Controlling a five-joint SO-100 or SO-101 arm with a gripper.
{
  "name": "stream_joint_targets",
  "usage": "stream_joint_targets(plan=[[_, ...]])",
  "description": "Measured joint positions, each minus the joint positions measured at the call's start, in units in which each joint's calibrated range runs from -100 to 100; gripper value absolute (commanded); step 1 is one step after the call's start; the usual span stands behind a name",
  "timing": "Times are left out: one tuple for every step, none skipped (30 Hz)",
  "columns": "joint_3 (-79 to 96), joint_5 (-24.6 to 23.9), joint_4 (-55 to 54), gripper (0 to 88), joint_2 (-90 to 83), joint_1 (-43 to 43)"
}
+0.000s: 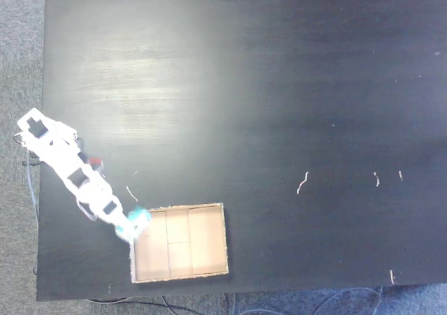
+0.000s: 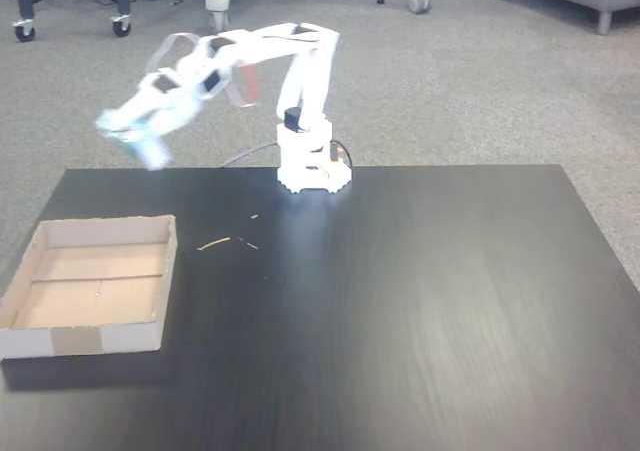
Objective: Pick the green block and drop it in the box on the right.
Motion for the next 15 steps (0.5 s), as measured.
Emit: stream_joint_targets(plan=[[-4.54,0.24,-2.17,18.1,5.85,0.9],[-8.46,0.44,-3.14,18.5,11.19,1.27],[-13.8,0.98,-3.46,18.7,17.54,1.5],[-18.6,1.27,-3.71,19.4,23.06,1.57],[-24.21,1.47,-3.71,19.5,29.41,1.42],[-28.93,1.56,-3.87,19.4,35.17,1.05],[-33.56,1.61,-3.87,19.2,40.43,0.52],[-38.1,1.81,-3.79,19.2,45.36,-0.15],[-41.39,2.1,-3.3,19.8,49.04,-0.75],[-44.86,2.49,-2.82,21.1,52.72,-1.35],[-47.35,2.83,-2.66,22.3,55.56,-1.8],[-49.04,3.13,-2.58,24.7,57.81,-1.95],[-49.67,3.32,-2.74,31.1,58.9,-1.95],[-49.93,3.47,-2.9,39.5,59.31,-1.72],[-50.11,3.57,-2.9,48.5,59.48,-1.65]])
